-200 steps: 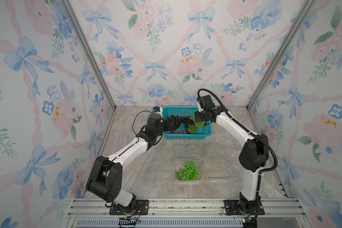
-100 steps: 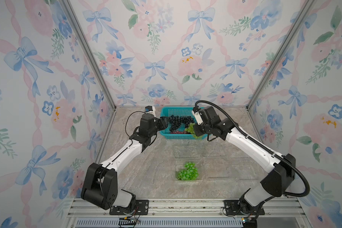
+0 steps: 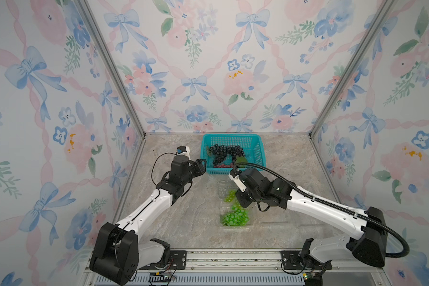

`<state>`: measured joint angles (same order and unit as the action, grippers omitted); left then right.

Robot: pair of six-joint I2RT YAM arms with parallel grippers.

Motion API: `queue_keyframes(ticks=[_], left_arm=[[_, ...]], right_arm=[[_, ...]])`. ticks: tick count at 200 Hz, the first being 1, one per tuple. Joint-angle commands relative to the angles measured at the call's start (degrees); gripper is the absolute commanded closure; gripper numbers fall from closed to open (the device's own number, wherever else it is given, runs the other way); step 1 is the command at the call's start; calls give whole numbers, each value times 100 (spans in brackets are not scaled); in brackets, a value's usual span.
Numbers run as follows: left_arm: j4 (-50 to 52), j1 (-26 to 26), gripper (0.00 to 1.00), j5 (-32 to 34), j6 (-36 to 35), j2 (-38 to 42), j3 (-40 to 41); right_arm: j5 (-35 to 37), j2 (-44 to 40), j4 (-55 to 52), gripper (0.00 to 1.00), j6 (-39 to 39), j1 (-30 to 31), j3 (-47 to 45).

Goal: Pack grapes into containers
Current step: Place the grape into the packing box.

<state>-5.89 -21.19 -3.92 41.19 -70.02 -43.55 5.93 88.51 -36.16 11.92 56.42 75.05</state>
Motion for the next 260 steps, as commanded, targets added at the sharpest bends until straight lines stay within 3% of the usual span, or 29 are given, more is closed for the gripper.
queue_keyframes(ticks=[1,73,88,114,135,209,232,260], left_arm=[[157,-126,43,101,30,195,185],[263,-409,42,55,-115,436,265],[272,-434,42,-5,-153,377,220],[298,-480,42,-56,-156,307,187],[305,-524,42,-9,-202,357,205],[334,-582,42,-84,-237,310,211],[326,-616,42,-152,-264,301,173],[359,-780,46,-293,-375,259,229]], right_arm=[[-74,166,270,94,259,227,-219],[-342,787,1218,88,674,378,-916],[-371,946,1321,83,709,378,-964],[-358,955,1308,60,779,378,-1024],[-230,688,1381,50,902,376,-1169],[-132,-202,1452,35,1263,243,-1473],[-81,-373,1321,37,1365,185,-1545],[95,-671,1022,63,1304,302,-1601]])
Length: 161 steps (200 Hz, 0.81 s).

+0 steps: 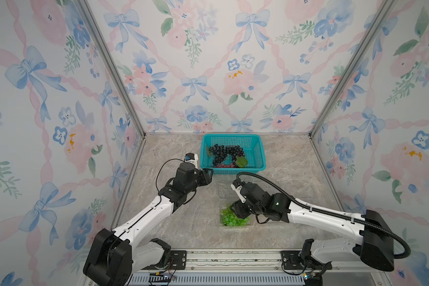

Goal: Pack grapes into containers
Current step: Place the grape into the packing box.

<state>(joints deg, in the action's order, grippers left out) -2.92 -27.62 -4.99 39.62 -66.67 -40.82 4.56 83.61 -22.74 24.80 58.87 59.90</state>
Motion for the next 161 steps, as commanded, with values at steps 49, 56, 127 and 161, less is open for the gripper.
queue_keyframes(ticks=[49,56,127,161], left_arm=[[59,-474,68,-274,-227,-578,-93],[55,-497,68,-266,-227,-643,-117],[50,-627,67,-182,-168,-951,-264],[47,-640,67,-100,-158,-925,-169]], right_arm=[[182,-10,-405,81,259,221,-296],[134,45,-350,82,282,221,-339],[-78,636,92,82,453,282,-563],[-169,933,226,82,508,283,-452]])
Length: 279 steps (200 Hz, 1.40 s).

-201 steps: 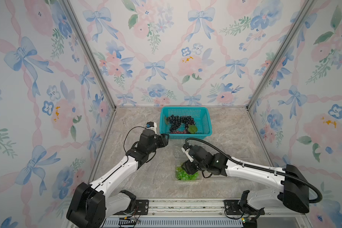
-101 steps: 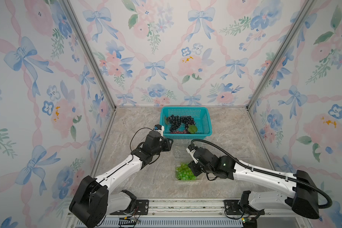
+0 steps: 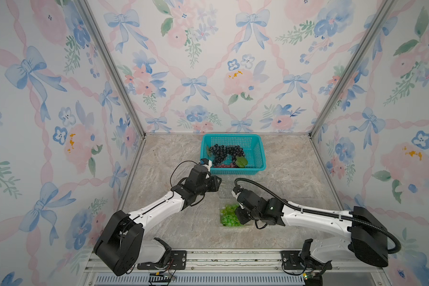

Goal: Pack grapes into containers
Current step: Place the grape into the packing box.

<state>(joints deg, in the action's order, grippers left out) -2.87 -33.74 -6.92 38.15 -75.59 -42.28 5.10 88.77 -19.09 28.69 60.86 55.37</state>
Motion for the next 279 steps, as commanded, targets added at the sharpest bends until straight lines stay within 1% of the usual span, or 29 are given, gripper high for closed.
queue_keyframes(ticks=[1,30,38,62,81,128,155,165,175,184,191,195,200,213,235,243,248,252,253,255,260,270,279], left_arm=[[42,-32,67,98,-11,-25,-15],[50,-34,65,230,-18,58,62],[53,-27,65,246,-29,46,55],[57,-9,65,326,-56,49,31],[61,105,64,347,-17,66,60],[74,413,58,267,96,182,150],[80,447,57,321,74,188,121],[81,438,57,261,67,172,89],[77,434,57,220,67,191,81],[81,428,57,214,52,231,104],[77,428,56,224,27,268,135],[81,423,56,228,18,289,152],[80,428,56,232,-2,310,174],[77,425,56,220,-52,331,210],[76,420,55,101,-61,291,272],[81,418,55,48,-51,279,273],[81,418,55,26,-44,270,273],[85,420,54,3,-43,272,457],[81,420,54,0,-40,277,470],[78,416,54,3,-43,276,485],[83,418,52,-9,-45,280,526],[79,412,47,-20,-43,291,588],[77,407,44,-41,-44,294,636]], right_arm=[[-226,424,-143,82,119,84,13],[-310,571,-53,82,107,93,178],[-374,746,-15,82,105,93,222],[-481,862,109,82,121,101,297],[-510,1032,117,82,92,101,452],[-642,1367,141,82,-39,101,817],[-806,1405,223,82,1,101,865],[-855,1314,189,78,12,98,844],[-899,1141,137,73,-1,80,802],[-1093,911,195,69,-23,29,703],[-1181,702,230,59,-22,-15,618],[-1203,639,236,57,0,-43,570],[-1273,385,246,55,32,-105,504],[-1475,135,232,52,88,-285,409],[-1600,-227,151,51,131,-638,254],[-1602,-325,124,49,129,-786,188],[-1600,-400,72,46,102,-888,155],[-1607,-436,48,43,83,-996,134],[-1608,-446,48,40,79,-1019,128],[-1624,-459,34,37,66,-1039,115],[-1670,-480,33,32,37,-1139,87],[-1751,-479,51,28,17,-1385,30],[-1889,-423,105,26,23,-1596,-8]])
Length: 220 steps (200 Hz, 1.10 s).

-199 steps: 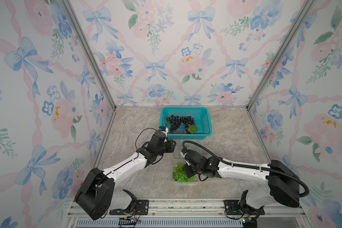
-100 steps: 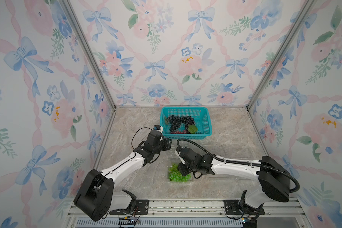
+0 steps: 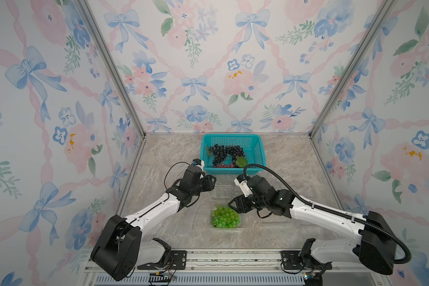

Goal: Pack grapes into containers
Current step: Place the grape into the packing box, then close the packing box at the center of the board.

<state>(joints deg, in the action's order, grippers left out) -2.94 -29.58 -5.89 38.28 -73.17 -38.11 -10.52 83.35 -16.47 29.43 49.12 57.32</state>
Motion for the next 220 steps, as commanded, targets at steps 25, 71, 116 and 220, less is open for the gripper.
queue_keyframes(ticks=[25,71,116,220], left_arm=[[82,-28,39,-381,24,-19,297],[80,-74,34,-406,84,89,539],[78,-28,30,-564,194,189,717],[44,259,28,-1354,129,-394,463]], right_arm=[[-631,453,-140,26,-132,-846,-79],[-776,970,209,24,-120,-1261,56],[-892,1371,261,24,-131,-1430,364],[-1105,1890,537,24,37,-1603,576]])
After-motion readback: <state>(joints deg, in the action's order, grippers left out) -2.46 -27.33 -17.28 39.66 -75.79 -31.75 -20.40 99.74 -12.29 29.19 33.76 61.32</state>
